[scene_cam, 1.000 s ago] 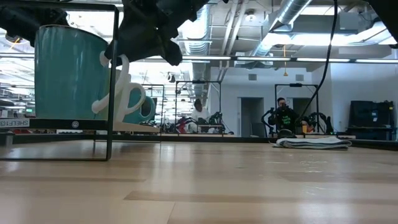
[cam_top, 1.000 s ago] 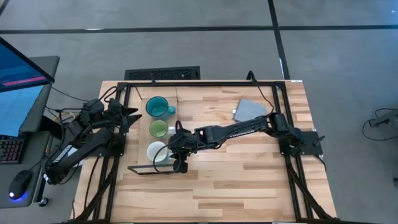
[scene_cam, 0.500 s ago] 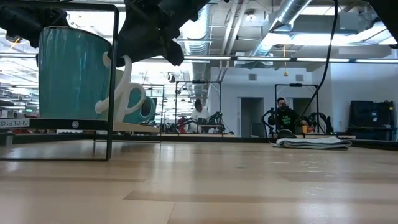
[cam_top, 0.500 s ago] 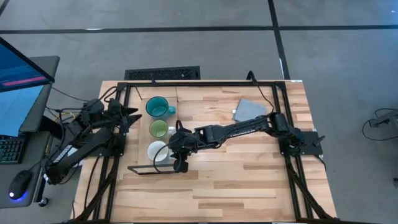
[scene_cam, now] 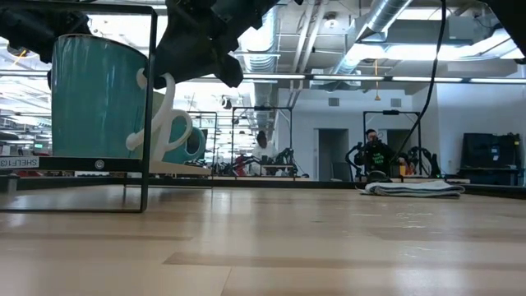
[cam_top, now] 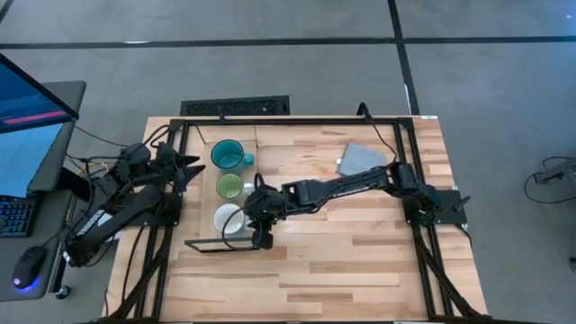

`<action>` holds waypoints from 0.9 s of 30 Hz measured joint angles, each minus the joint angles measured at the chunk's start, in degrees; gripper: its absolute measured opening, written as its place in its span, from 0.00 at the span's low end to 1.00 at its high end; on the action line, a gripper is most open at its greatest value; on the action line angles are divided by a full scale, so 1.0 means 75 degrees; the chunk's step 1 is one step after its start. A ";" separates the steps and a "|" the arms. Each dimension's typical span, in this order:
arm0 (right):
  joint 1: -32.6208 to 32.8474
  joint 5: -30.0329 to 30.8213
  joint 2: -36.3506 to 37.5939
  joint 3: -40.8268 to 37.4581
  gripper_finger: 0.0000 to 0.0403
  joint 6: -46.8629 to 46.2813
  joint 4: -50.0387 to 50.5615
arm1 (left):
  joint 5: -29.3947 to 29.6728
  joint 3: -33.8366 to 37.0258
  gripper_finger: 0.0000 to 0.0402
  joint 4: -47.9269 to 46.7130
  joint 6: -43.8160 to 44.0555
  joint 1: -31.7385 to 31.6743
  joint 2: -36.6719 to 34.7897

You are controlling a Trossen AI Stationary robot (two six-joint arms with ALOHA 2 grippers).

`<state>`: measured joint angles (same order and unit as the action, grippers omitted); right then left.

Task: Stack small to large cups/mugs on shelf
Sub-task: Put the white mug on the shelf

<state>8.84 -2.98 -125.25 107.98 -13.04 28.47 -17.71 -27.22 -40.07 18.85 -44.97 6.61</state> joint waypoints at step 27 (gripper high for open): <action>-0.0099 -0.0026 -0.0017 0.0353 0.22 0.0801 0.0462 | 0.0014 0.0000 0.62 0.0000 0.0000 0.0000 0.0000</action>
<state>8.10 -3.18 -125.38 110.63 -7.03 31.93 -17.61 -27.22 -40.07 18.85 -44.97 6.61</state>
